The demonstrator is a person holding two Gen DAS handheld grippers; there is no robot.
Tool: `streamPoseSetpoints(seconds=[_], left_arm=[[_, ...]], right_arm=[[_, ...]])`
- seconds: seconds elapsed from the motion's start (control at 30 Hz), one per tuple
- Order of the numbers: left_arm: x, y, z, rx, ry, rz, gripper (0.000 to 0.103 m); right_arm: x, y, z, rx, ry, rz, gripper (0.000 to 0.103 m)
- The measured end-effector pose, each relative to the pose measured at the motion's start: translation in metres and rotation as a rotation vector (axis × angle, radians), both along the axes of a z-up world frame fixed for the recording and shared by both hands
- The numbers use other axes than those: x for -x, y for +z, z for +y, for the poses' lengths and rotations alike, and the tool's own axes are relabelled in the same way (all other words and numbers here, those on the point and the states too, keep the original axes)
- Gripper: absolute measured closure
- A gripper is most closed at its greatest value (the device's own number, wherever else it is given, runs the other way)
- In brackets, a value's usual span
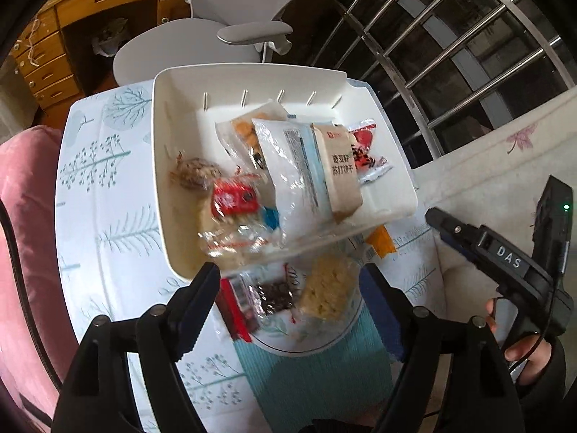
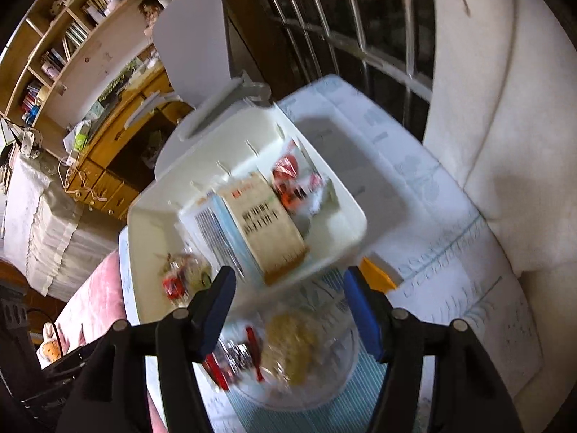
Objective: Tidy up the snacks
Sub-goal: 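Grasp the clear puff bag with the left tool while the right grasps the orange-topped bar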
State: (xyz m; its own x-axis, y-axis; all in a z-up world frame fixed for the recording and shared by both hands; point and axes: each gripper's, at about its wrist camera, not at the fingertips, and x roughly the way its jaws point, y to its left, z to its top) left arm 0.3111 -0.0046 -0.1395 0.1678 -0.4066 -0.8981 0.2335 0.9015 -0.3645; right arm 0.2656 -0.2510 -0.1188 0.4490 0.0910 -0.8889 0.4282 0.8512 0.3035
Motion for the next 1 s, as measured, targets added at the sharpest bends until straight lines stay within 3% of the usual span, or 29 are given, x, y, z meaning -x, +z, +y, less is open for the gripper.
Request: streamPoseSetpoints(seconds=[0.23, 0.37, 0.7, 0.9, 1.0], left_arm=[[0.044, -0.005, -0.02, -0.025, 0.132, 0.002, 0.024], [0.066, -0.013, -0.041, -0.048, 0.152, 0.002, 0.024], [0.086, -0.058, -0.081, -0.047, 0.135, 0.03, 0.024], [0.081, -0.085, -0.09, -0.072, 0.099, 0.041, 0.024], [0.076, -0.098, -0.099, -0.122, 0.064, 0.019, 0.024]], right_arm=[[0.013, -0.026, -0.033, -0.155, 0.054, 0.097, 0.04], [0.016, -0.044, -0.05, -0.221, 0.065, 0.154, 0.04], [0.017, -0.102, -0.067, -0.442, 0.007, 0.35, 0.04], [0.012, -0.125, -0.067, -0.469, -0.06, 0.415, 0.04], [0.01, -0.131, -0.068, -0.454, -0.114, 0.42, 0.04]])
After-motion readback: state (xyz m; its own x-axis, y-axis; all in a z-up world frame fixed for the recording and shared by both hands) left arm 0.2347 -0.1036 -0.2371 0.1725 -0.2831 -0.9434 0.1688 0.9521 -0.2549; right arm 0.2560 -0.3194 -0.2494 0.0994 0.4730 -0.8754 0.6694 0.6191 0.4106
